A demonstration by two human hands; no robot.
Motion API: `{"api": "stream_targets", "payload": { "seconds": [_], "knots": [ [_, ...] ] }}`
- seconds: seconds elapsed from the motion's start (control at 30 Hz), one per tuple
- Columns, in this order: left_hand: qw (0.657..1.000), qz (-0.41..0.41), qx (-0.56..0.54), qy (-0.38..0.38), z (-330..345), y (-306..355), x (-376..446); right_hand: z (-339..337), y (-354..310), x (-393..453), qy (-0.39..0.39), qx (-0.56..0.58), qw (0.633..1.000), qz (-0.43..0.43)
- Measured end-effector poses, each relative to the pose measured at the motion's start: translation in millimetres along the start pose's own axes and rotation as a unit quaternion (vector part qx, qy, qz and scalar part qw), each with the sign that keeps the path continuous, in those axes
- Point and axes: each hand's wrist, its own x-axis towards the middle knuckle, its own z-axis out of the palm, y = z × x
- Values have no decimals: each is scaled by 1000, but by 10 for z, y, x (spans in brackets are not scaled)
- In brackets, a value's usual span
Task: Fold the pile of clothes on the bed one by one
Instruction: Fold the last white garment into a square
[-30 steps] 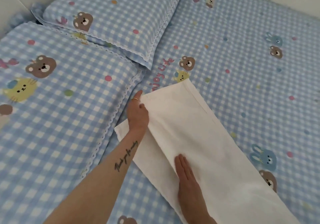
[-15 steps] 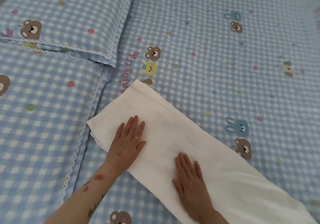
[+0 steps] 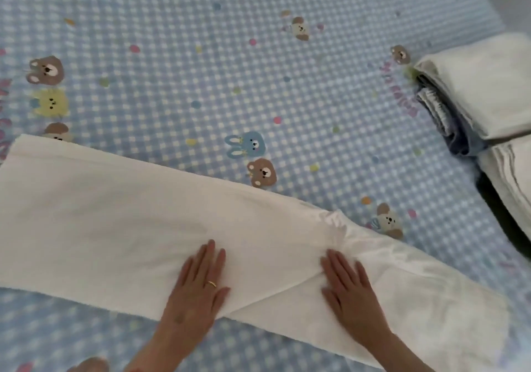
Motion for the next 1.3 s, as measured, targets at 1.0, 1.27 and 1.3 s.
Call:
{"api": "stream_targets", "payload": {
  "seconds": [1.0, 1.27, 1.3],
  "knots": [
    [993, -64, 46, 90, 377, 2376, 1377, -245, 2557, -1009, 138, 439, 806, 373],
    [989, -87, 105, 47, 368, 2511, 2344, -300, 2754, -876, 187, 433, 785, 401],
    [988, -97, 110, 58, 439, 2610, 2314, -315, 2751, -829, 179, 405, 788, 428]
  ]
}}
